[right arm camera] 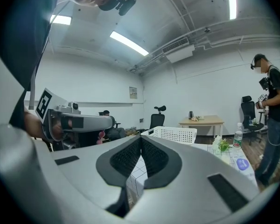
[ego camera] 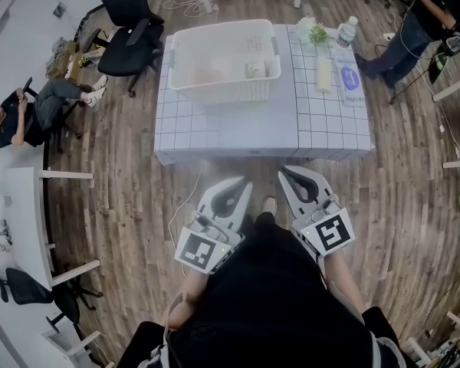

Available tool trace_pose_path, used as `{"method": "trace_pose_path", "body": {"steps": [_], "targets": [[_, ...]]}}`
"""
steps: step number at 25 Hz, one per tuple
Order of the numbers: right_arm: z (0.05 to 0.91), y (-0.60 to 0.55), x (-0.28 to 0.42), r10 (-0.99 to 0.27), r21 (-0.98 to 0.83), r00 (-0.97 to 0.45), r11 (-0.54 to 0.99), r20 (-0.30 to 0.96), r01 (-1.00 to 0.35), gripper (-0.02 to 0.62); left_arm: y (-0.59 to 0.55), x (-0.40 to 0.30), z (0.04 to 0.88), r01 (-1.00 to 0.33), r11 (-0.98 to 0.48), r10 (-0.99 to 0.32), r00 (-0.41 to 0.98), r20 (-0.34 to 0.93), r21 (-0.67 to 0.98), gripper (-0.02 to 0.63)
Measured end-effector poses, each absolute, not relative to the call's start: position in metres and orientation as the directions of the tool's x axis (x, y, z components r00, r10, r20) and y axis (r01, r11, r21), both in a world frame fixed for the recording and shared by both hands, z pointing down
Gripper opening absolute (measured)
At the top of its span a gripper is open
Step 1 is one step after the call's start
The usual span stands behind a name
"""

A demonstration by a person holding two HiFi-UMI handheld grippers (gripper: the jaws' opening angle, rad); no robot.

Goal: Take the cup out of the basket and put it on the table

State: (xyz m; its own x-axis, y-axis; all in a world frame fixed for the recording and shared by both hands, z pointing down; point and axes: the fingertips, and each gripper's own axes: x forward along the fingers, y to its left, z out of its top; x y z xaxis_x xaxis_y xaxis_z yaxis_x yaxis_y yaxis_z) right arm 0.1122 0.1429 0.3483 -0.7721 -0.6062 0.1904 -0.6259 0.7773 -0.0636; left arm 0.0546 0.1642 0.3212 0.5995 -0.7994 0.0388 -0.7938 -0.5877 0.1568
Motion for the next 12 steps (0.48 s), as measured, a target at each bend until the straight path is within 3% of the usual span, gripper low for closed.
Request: {"method": "trace_pose_path", "body": {"steps": [8,12], "targets": [[0.355,0.136,0.106,-0.572,-0.087,-0.799,0.800,0.187,-0.594,0.017,0.155,0.046,0.325,-0.812,-0.560,-0.816,0.575,0.061,0.162,0.011],[0.350,0.124,0.100,-0.587,-0.066,-0.783,0.790,0.204,-0.609,0.017,0.150,0.042,0.320,-0.785,-0.593,-0.796,0.605,0.014,0.177,0.011]]}}
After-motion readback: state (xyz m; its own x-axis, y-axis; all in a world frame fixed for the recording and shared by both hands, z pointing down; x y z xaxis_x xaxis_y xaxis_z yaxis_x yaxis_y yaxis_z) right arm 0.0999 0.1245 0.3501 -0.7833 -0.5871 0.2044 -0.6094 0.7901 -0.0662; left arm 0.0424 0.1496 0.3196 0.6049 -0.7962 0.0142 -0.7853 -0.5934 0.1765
